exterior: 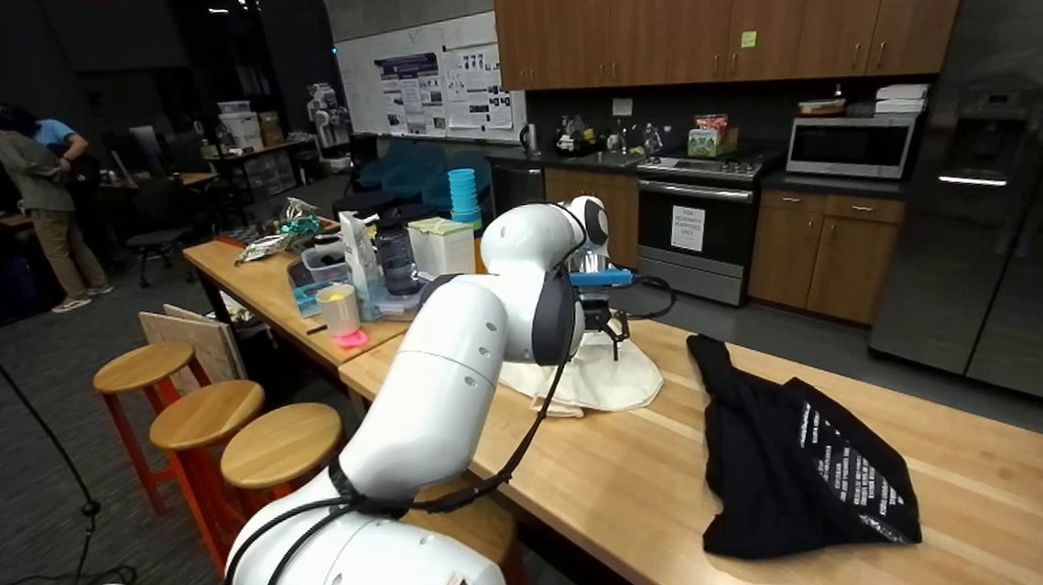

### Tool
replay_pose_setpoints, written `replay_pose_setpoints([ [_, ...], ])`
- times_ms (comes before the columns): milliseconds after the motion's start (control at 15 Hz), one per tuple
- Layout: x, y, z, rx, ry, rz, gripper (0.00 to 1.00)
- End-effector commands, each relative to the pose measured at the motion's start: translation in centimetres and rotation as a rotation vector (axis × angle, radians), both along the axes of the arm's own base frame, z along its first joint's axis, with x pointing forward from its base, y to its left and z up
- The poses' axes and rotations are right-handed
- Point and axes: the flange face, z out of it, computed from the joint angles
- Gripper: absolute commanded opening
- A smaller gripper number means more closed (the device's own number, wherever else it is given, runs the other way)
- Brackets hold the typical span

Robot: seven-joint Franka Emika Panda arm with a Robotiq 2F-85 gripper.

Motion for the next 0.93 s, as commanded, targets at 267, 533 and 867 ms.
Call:
replay_pose_setpoints([
  [267, 0.1, -0.5, 0.0, 0.002, 0.001, -0.003, 1.00],
  [533, 0.2, 0.5, -0.8, -0.018, -0.021, -0.021, 1.00],
  [867, 0.1, 1.1, -1.0, -0.026, -0.024, -0.021, 1.00],
])
